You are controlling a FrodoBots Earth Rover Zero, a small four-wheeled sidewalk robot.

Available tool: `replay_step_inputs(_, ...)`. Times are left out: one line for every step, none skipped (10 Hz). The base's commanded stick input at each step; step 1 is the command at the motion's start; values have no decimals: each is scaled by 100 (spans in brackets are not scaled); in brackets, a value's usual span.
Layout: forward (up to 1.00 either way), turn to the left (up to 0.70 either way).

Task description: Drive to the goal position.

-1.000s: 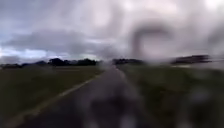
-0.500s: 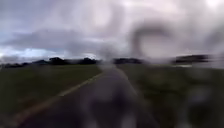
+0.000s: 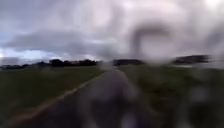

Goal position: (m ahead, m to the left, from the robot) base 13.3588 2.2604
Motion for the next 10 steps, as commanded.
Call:
replay_step_inputs(70, 0)
replay_step_inputs(70, 0)
replay_step_inputs(70, 0)
replay_step_inputs(70, 0)
replay_step_inputs(70, 0)
replay_step_inputs(70, 0)
replay_step_inputs(70, 0)
replay_step_inputs(70, 0)
replay_step_inputs(70, 0)
replay_step_inputs(70, 0)
